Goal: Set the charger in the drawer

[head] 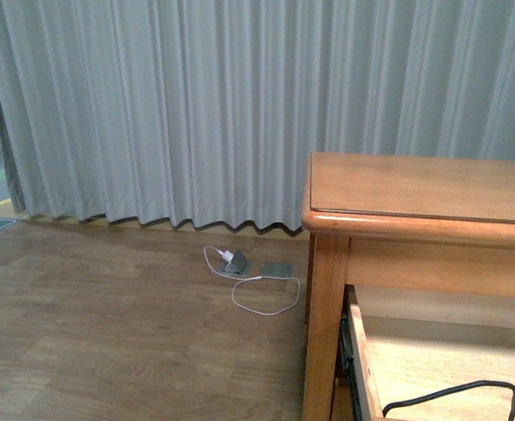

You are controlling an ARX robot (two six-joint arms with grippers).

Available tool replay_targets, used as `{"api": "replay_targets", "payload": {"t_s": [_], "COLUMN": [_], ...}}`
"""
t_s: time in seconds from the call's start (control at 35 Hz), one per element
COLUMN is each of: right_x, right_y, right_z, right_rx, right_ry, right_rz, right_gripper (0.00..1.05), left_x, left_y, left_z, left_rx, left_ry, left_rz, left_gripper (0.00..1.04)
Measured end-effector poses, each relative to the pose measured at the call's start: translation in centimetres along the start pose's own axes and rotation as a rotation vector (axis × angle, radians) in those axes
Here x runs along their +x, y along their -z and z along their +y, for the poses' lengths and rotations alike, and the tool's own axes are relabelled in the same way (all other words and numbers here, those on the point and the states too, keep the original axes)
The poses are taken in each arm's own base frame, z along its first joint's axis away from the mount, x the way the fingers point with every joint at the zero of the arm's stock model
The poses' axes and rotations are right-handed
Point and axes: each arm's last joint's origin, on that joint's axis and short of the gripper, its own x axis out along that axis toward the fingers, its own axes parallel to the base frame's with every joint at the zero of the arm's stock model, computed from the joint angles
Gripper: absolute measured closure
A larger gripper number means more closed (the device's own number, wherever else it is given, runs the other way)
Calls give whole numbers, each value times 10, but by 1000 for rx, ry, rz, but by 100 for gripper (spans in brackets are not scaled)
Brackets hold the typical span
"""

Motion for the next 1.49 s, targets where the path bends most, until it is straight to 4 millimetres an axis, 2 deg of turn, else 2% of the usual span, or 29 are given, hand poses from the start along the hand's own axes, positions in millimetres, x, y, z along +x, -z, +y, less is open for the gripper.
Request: {"api": "replay_targets", "payload": {"t_s": [0.11, 0.2, 0.51, 0.69, 0.94, 1.34, 1.49], "right_x": [0, 0, 0, 0, 0, 0, 0], "right_y": [0, 0, 0, 0, 0, 0, 0], "right_z": [0, 0, 0, 0, 0, 0, 0], "right_rx": [0, 0, 0, 0, 0, 0, 0], "right_ry": [1, 0, 0, 0, 0, 0, 0], "right_rz": [0, 0, 0, 0, 0, 0, 0], "right_gripper": [9, 9, 9, 9, 9, 9, 9], "left_x": [0, -1, -8, -12, -16, -21, -32], "left_y": [0, 3, 28, 38, 49, 57, 60], "left_z": [0, 4, 31, 42, 59, 61, 63], "left_rx": [-24, 17, 89, 95, 98, 99, 100], "left_ry": [13, 117, 166, 161, 149, 157, 157], "left_rz": [-2, -26, -39, -41, -45, -61, -58], "left_gripper": [7, 18, 69, 101, 101, 101, 101]}}
